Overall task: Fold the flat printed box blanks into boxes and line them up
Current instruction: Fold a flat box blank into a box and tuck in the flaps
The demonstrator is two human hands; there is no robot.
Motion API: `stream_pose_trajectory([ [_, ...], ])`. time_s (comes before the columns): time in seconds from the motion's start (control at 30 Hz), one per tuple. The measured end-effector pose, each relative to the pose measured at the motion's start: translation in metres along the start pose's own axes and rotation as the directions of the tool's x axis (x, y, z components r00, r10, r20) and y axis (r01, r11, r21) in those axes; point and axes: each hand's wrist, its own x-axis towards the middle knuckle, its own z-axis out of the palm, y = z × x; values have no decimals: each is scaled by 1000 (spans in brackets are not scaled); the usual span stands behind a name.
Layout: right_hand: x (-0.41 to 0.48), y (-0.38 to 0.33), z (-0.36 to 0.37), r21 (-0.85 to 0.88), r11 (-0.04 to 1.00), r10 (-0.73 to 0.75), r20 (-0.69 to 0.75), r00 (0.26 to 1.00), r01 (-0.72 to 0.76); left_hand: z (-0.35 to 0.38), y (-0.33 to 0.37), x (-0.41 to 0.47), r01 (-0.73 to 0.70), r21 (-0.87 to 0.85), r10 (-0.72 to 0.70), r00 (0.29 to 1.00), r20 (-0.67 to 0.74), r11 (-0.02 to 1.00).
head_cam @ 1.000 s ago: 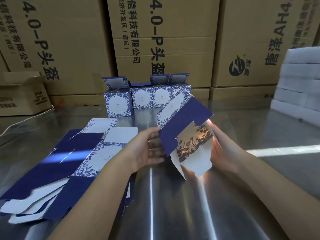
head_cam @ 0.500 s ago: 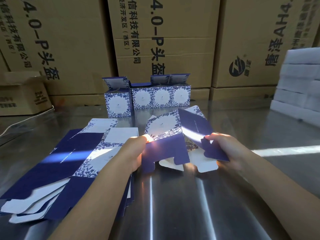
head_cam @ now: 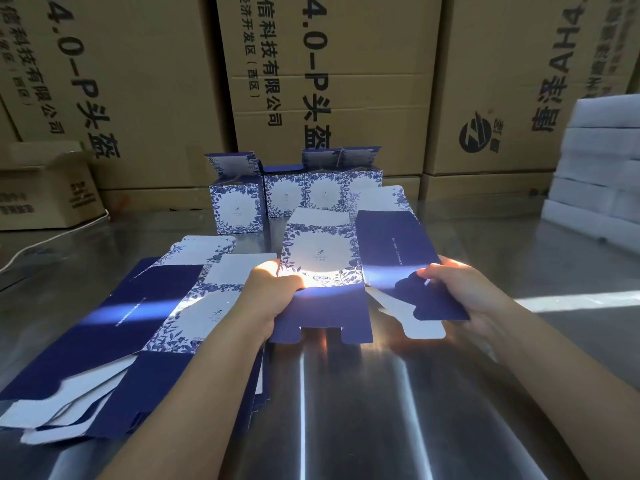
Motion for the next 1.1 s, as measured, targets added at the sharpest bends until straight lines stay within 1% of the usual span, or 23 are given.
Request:
stream_pose_trajectory([
  [0.1,-1,1,1,-6,1000,-1,-12,1000,1,3,-2,2,-57,79,60,998,-35,995],
  [0.2,-2,0,1,-12,1000,14,-23,1000,-15,3,-1,3,-50,76,52,998,-22,996],
  [0.27,-1,0,0,-2,999,33,-34,999,-33,1,0,1,-22,49,22,1000,-6,999],
  [0.33,0,2,0,39,997,69,-46,997,-67,1,1,-1,18,34,-19,999,27,999],
  [0.4,1,3,0,97,991,101,-49,994,-96,2,2,-2,24,23,-25,998,52,999],
  [0.5,1,5,3,163,985,61,-12,998,-58,5,4,-6,-7,7,6,997,70,1000],
  [0.53,2,5,4,164,986,35,13,999,-37,6,4,-6,-3,-39,7,997,78,999],
  [0.63,0,6,3,178,984,-32,130,991,9,4,8,-7,43,-277,0,988,152,960],
  [0.73,-4,2,6,200,976,-126,210,969,83,-2,10,-7,59,-355,17,978,209,933],
  [0.83,1,4,4,219,969,-171,267,949,113,-6,13,-9,79,-463,43,968,248,883],
  [0.9,4,7,5,222,966,-188,248,950,133,-8,15,-9,78,-541,82,961,265,837],
  [0.97,5,7,5,196,970,-185,222,957,142,-8,16,-10,67,-583,131,948,290,810],
  [1.03,4,6,4,113,981,-182,214,960,161,-7,16,-11,51,-571,161,935,316,820],
  [1.1,1,4,6,58,982,-186,172,967,178,-4,15,-14,0,-509,190,928,321,860],
])
